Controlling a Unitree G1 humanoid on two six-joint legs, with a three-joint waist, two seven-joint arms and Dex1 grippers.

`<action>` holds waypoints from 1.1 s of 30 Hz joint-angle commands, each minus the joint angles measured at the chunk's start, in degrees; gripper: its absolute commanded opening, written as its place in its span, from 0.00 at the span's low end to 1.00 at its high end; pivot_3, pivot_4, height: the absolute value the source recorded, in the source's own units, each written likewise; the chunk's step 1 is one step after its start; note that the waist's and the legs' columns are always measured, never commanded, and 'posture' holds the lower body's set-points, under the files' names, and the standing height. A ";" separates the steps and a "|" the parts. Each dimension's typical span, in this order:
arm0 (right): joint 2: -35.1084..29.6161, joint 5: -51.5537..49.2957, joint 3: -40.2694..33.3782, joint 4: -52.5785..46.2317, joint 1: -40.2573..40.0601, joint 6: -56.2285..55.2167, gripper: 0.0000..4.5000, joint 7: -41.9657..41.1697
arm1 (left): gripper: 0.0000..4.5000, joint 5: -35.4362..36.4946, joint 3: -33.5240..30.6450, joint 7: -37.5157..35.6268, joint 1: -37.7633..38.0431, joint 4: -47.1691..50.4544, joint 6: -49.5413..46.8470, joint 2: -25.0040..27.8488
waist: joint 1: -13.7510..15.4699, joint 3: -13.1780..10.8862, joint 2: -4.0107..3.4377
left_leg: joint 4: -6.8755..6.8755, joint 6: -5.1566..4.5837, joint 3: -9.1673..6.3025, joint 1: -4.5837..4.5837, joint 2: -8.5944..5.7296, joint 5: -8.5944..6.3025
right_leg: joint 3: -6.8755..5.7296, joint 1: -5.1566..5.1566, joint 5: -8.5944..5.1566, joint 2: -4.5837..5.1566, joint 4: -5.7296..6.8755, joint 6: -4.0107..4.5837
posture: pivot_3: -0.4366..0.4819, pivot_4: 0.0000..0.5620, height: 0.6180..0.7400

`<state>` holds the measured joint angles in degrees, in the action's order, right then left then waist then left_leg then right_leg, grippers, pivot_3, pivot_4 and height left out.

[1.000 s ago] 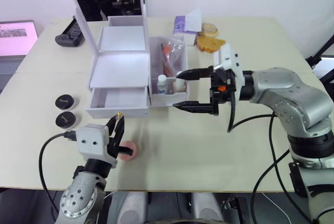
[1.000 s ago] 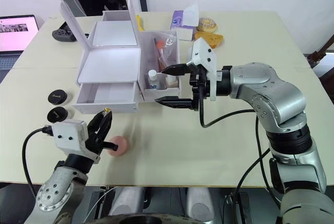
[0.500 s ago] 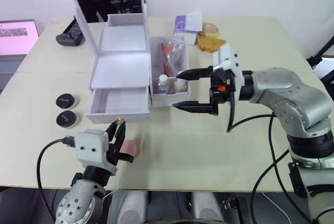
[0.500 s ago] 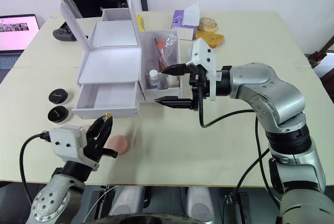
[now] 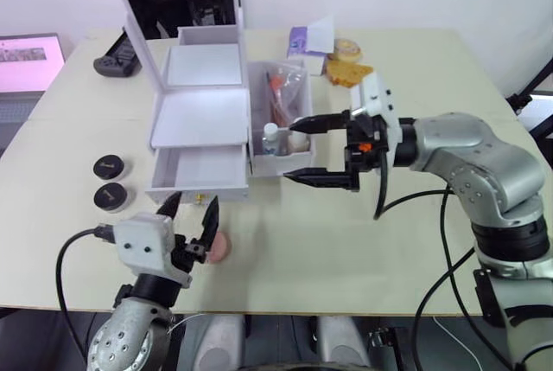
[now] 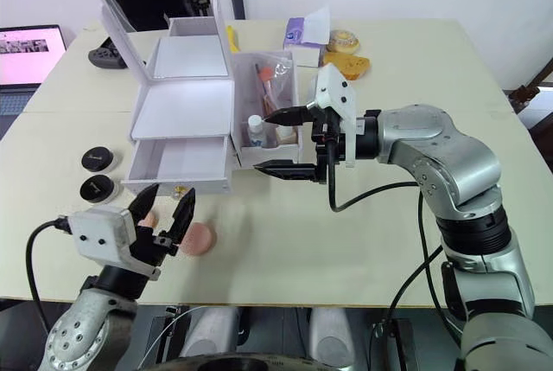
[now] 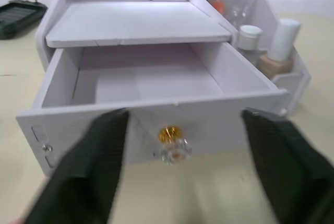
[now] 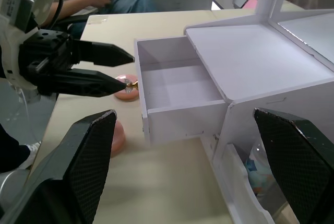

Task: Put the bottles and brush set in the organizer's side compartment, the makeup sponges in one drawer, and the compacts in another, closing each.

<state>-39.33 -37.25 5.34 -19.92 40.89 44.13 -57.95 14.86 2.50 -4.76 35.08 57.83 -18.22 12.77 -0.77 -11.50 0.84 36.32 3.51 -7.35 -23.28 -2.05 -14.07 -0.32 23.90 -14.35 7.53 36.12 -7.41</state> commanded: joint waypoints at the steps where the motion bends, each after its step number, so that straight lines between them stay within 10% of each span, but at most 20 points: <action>1: -0.66 -0.28 -1.15 -0.14 1.43 -1.44 1.00 -1.62 | 0.99 4.70 -1.71 -2.21 7.64 2.17 8.75 1.54 | 0.06 0.00 0.00 | 0.00 0.00 0.00 -0.01 0.00 0.00 | 0.00 0.01 -0.06 0.00 -0.01 0.10 | 0.48 0.27 1.00; 9: -5.86 2.34 -4.60 5.42 -1.36 -7.87 1.00 -7.13 | 0.99 14.34 -12.12 -15.73 22.39 0.16 22.59 7.14 | 0.40 0.01 0.01 | 0.11 0.00 0.07 -0.05 0.00 0.00 | 0.00 -0.04 -0.08 0.04 -0.06 0.22 | 0.48 0.27 1.00; 19: -11.53 6.09 -17.29 16.59 -13.34 -21.75 1.00 -9.52 | 0.99 41.36 -48.28 -41.00 7.42 -41.71 17.55 24.85 | -0.18 0.06 -0.05 | 0.13 -0.02 0.13 0.01 0.17 0.00 | -0.03 -0.06 -0.02 -0.14 0.00 0.27 | 0.48 0.27 1.00; 33: -11.25 9.90 -24.69 30.44 -24.53 -34.52 1.00 -9.05 | 0.99 34.85 -51.12 -60.01 -15.87 -67.69 5.23 47.11 | -0.65 0.08 -0.09 | -0.25 -0.01 0.58 0.96 0.87 -0.01 | 0.26 -0.52 0.10 -0.74 -0.01 0.53 | 0.48 0.27 1.00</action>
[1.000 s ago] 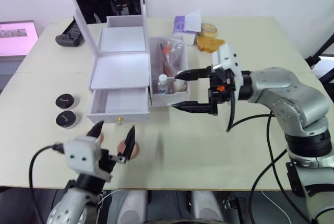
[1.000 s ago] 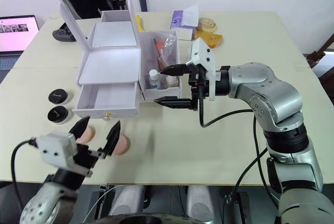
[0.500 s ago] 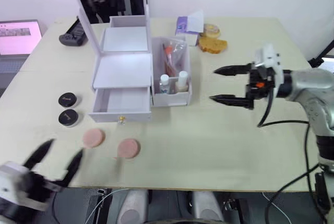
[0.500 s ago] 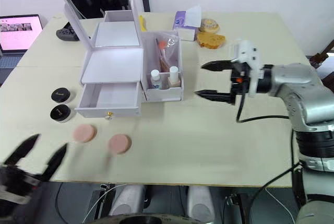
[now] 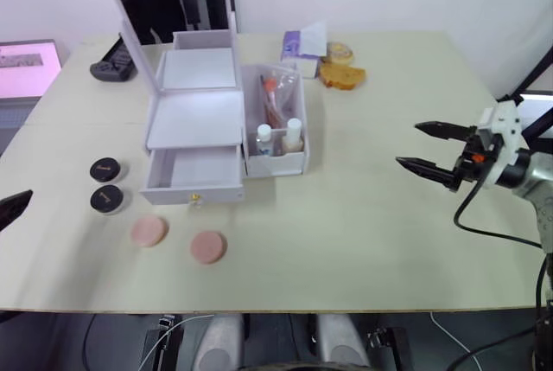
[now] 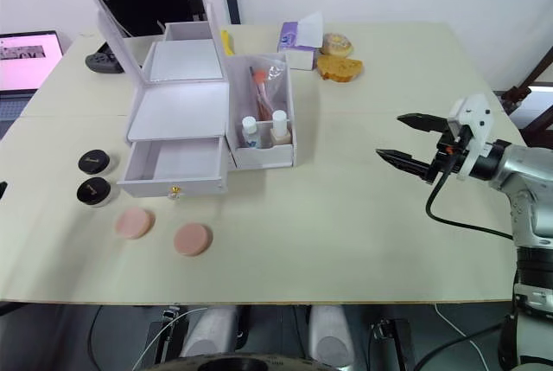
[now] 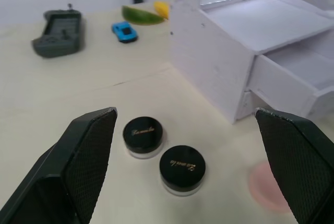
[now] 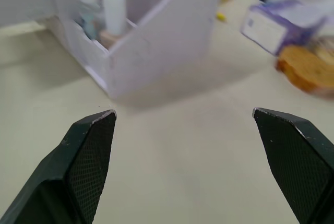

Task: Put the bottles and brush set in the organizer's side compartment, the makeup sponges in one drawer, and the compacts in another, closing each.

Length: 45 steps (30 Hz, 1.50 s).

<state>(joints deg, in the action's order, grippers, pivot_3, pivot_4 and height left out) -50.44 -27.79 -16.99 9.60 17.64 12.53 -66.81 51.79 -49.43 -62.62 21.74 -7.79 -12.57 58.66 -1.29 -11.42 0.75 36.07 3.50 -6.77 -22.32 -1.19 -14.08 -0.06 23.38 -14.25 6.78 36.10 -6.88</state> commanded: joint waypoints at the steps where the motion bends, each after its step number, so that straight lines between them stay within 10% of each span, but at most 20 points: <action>1: -0.14 0.65 -2.63 1.34 -2.08 -3.68 1.00 -0.14 | 0.99 -2.70 1.42 -2.52 -3.97 -2.33 -0.70 1.05 | -0.30 0.00 0.00 | -0.02 0.00 0.00 0.00 0.03 0.00 | 0.00 0.02 0.00 -0.03 0.01 0.00 | 0.48 0.27 1.00; 14: 0.24 -1.27 -1.42 -3.27 -1.72 -1.03 1.00 0.29 | 0.99 -6.95 1.43 -3.81 -7.79 -0.30 -3.32 -3.50 | -1.24 -0.01 -0.02 | -0.02 0.00 0.06 0.03 0.08 0.00 | 0.09 0.04 0.04 -0.06 0.03 -0.02 | 0.48 0.27 1.00; 24: -0.01 -7.09 8.67 -17.95 4.92 12.40 1.00 -4.68 | 0.99 -4.01 -2.73 1.77 12.36 25.08 -8.04 -20.91 | -0.91 -0.01 0.02 | 0.01 0.02 0.14 -0.03 0.08 -0.01 | 0.23 0.07 0.05 -0.01 -0.08 0.00 | 0.48 0.27 1.00; 35: 1.06 -11.41 13.09 -27.20 10.68 21.24 1.00 -4.07 | 0.99 -17.94 15.04 8.72 24.57 42.85 3.31 -41.12 | 0.93 0.08 0.22 | 0.19 0.05 0.20 -0.12 0.10 -0.03 | 0.16 0.02 0.06 0.01 -0.21 0.10 | 0.48 0.27 1.00; 45: -0.72 -12.92 15.88 -30.22 14.19 28.90 1.00 -2.85 | 0.99 -35.73 35.83 17.07 19.63 38.36 10.75 -42.87 | 0.73 0.11 0.22 | 0.11 0.01 0.19 -0.16 0.09 -0.04 | 0.14 0.04 0.09 -0.03 -0.33 0.11 | 0.48 0.27 1.00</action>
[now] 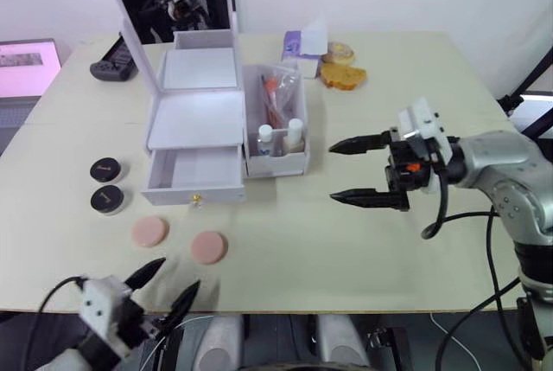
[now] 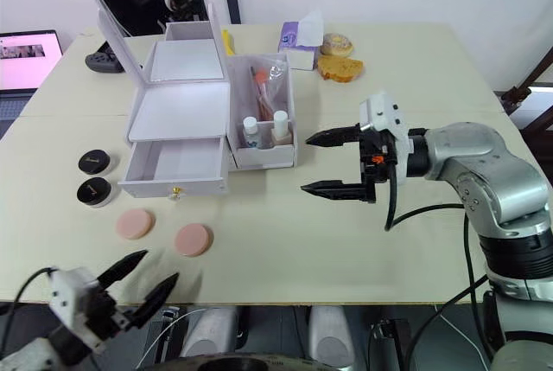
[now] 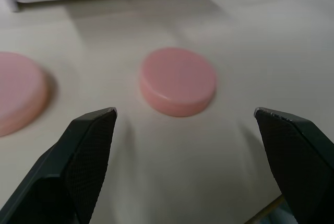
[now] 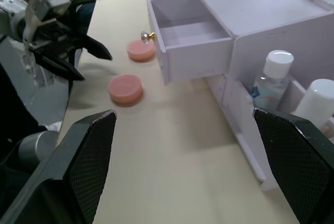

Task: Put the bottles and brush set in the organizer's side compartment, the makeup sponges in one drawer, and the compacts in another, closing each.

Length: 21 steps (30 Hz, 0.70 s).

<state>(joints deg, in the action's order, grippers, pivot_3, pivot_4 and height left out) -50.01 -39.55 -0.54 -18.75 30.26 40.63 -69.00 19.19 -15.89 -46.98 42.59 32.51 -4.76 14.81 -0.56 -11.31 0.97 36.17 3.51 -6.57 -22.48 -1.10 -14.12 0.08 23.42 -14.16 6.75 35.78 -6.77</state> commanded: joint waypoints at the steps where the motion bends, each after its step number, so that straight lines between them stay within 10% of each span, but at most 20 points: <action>1: -1.26 -0.91 -0.50 -1.89 1.90 0.61 1.00 -0.77 | 0.99 -4.13 3.50 2.07 -2.49 -2.93 3.12 1.23 | 0.01 0.00 0.00 | 0.01 0.00 0.00 0.00 0.00 0.00 | -0.01 0.00 0.00 0.00 0.00 0.00 | 0.48 0.27 1.00; 21: -2.20 -1.25 -1.88 -4.22 2.11 1.89 1.00 0.32 | 0.99 -11.83 15.38 13.74 -14.00 -9.74 6.91 1.06 | 1.14 0.17 -0.29 | 0.04 -0.01 -0.01 0.06 -0.01 0.00 | -0.01 -0.05 0.04 0.00 0.08 -0.07 | 0.48 0.27 1.00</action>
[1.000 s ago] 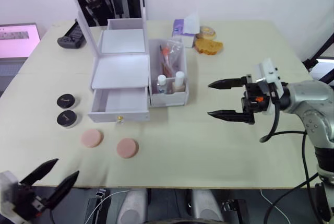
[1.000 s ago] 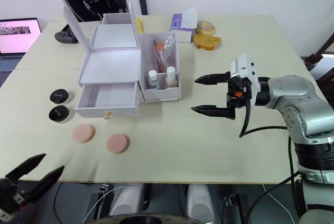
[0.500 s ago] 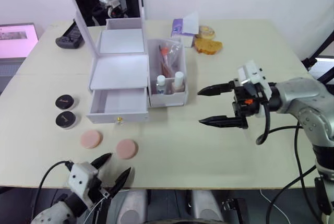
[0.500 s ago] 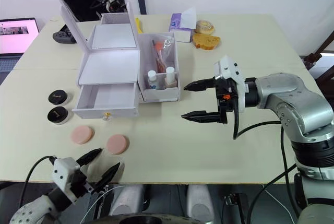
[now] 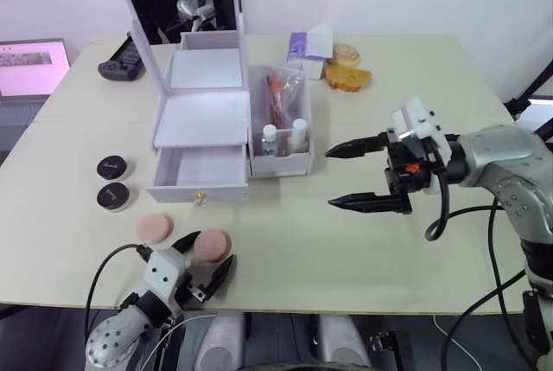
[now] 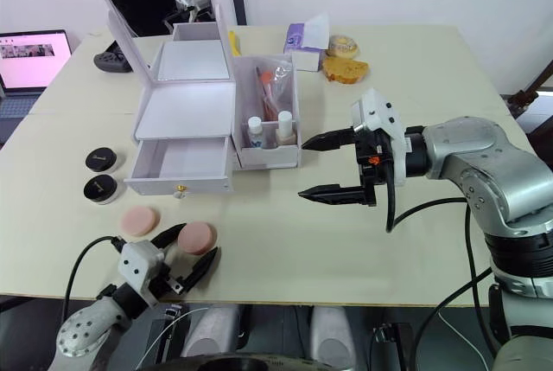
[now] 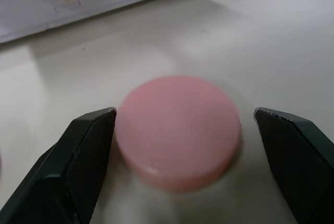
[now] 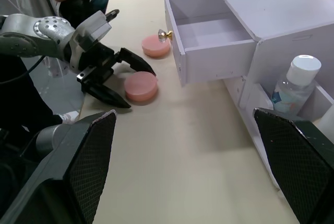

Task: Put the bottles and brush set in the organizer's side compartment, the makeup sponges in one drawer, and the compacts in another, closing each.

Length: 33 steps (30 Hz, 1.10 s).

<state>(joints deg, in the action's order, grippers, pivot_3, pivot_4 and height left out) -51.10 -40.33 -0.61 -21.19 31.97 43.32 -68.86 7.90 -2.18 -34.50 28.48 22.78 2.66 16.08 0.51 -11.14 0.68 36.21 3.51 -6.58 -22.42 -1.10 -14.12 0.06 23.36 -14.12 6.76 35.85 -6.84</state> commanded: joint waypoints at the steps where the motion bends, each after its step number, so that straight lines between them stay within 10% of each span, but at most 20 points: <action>1: -1.14 -0.44 -1.87 -1.80 0.37 -0.85 1.00 0.19 | 0.87 -0.48 1.87 1.51 0.26 -0.05 -0.37 -0.11 | 0.13 0.00 0.00 | 0.00 0.00 0.00 0.00 0.00 0.00 | 0.00 0.00 0.00 0.00 0.00 0.00 | 0.48 0.27 1.00; 4: -1.18 -0.39 -1.97 -1.81 0.30 -0.97 1.00 0.20 | 0.60 -0.38 2.33 2.11 0.68 -0.16 0.02 0.28 | 0.20 0.00 -0.01 | -0.02 0.00 0.01 -0.01 0.00 0.00 | 0.00 0.00 0.00 0.00 -0.02 0.00 | 0.48 0.27 1.00; 21: 0.08 1.75 0.96 2.10 2.87 -4.42 1.00 -2.74 | 0.60 13.83 -4.42 -4.20 9.46 14.60 -3.56 9.63 | -0.16 -0.02 0.02 | -0.08 0.00 0.01 -0.05 0.01 0.00 | 0.00 0.08 -0.02 0.00 -0.07 0.01 | 0.48 0.27 1.00; 33: 1.63 2.72 3.38 5.42 5.35 -7.02 1.00 -6.67 | 0.60 45.85 -31.45 -11.29 8.34 22.73 -22.01 31.25 | -0.13 -0.07 0.04 | -0.10 0.00 -0.01 -0.09 0.02 0.00 | -0.03 0.10 -0.03 0.00 -0.11 0.02 | 0.48 0.27 1.00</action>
<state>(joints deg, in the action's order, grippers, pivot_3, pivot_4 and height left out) -49.52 -37.28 3.62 -15.29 35.98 37.14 -74.78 48.11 -29.48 -45.45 38.22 44.50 -17.02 45.74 0.37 -11.21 0.72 36.10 3.51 -6.59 -22.51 -1.08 -14.12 0.04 23.47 -14.15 6.76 35.76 -6.82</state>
